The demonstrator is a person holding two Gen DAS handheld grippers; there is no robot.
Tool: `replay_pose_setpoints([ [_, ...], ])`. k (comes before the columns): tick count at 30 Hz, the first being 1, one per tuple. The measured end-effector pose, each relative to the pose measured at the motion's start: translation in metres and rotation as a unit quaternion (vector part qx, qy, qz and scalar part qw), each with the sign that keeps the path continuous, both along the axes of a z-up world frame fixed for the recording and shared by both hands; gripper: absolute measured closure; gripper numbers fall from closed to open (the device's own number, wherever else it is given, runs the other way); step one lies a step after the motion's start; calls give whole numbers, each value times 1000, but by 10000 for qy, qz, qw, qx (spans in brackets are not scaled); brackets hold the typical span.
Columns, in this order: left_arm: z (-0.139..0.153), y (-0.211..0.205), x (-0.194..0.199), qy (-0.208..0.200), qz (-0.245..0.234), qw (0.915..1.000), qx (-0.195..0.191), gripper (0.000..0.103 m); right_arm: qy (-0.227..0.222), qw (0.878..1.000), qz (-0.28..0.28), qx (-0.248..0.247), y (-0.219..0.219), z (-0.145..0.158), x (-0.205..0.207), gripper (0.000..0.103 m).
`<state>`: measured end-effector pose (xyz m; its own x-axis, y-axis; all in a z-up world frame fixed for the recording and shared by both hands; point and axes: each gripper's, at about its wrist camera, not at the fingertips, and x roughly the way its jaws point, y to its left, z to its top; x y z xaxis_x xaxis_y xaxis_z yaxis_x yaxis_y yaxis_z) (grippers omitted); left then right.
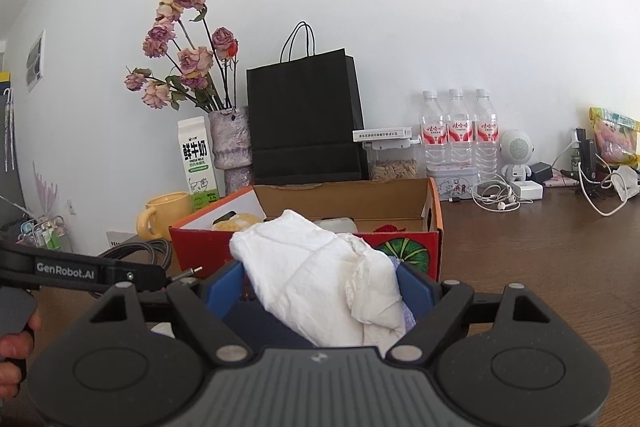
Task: Organize objects
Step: 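Carry the cable and cloth into the red box and open both grippers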
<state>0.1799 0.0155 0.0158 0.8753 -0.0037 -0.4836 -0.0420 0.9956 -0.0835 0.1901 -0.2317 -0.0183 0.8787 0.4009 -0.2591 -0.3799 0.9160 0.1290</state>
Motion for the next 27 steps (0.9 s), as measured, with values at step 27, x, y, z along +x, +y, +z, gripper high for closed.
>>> replay_pose_setpoints([
  [27,39,-12,162,-559,123,9978,-322,11,-128,9987,-202,-456,43,34,186,21],
])
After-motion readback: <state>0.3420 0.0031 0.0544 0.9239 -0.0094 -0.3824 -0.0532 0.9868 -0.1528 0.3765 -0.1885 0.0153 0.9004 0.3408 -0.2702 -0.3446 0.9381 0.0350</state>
